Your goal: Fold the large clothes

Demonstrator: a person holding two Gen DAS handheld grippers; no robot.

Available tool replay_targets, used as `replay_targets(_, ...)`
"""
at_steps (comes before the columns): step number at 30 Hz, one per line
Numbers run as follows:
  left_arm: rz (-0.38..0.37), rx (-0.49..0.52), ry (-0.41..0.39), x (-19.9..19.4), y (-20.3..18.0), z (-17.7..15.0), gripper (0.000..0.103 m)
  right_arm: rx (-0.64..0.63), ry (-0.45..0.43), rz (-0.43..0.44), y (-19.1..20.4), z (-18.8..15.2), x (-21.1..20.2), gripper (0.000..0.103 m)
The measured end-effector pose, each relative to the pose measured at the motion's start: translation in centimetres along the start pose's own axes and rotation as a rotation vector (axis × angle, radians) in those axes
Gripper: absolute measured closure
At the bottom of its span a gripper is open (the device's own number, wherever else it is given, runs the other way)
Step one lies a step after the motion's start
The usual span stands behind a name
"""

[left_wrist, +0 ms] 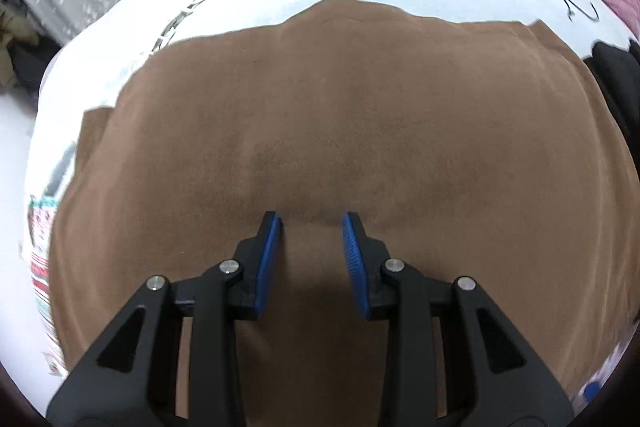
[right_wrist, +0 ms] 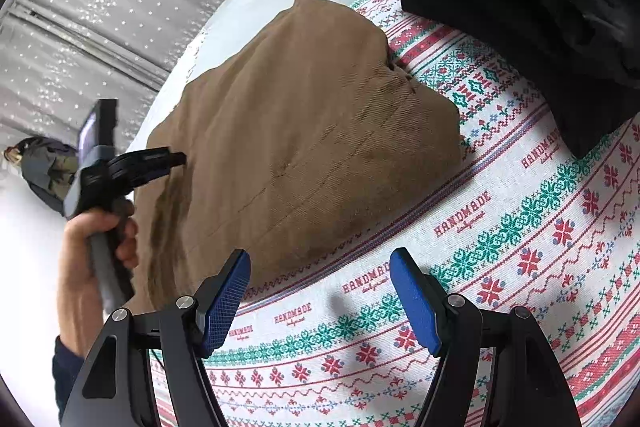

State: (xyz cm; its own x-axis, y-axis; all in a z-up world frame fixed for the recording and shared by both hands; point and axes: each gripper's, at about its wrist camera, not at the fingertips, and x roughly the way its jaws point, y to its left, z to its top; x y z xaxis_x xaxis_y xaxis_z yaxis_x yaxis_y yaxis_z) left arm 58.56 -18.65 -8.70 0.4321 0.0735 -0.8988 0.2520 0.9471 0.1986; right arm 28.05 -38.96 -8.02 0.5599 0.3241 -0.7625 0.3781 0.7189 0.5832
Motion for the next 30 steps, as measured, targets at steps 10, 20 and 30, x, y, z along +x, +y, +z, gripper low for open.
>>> replay_targets(10, 0.070, -0.011, -0.046, -1.6, 1.1, 3.3, 0.067, -0.007, 0.011, -0.002, 0.3, 0.1, 0.5, 0.030)
replay_targets(20, 0.126, 0.001, -0.058, 4.2, 0.2, 5.4, 0.068, -0.020, 0.018, -0.038, 0.2, 0.1, 1.1, 0.030)
replay_targets(30, -0.006, -0.063, -0.081, 1.9, 1.4, 8.7, 0.067, -0.040, 0.022, -0.035, 1.5, -0.3, 1.7, 0.030)
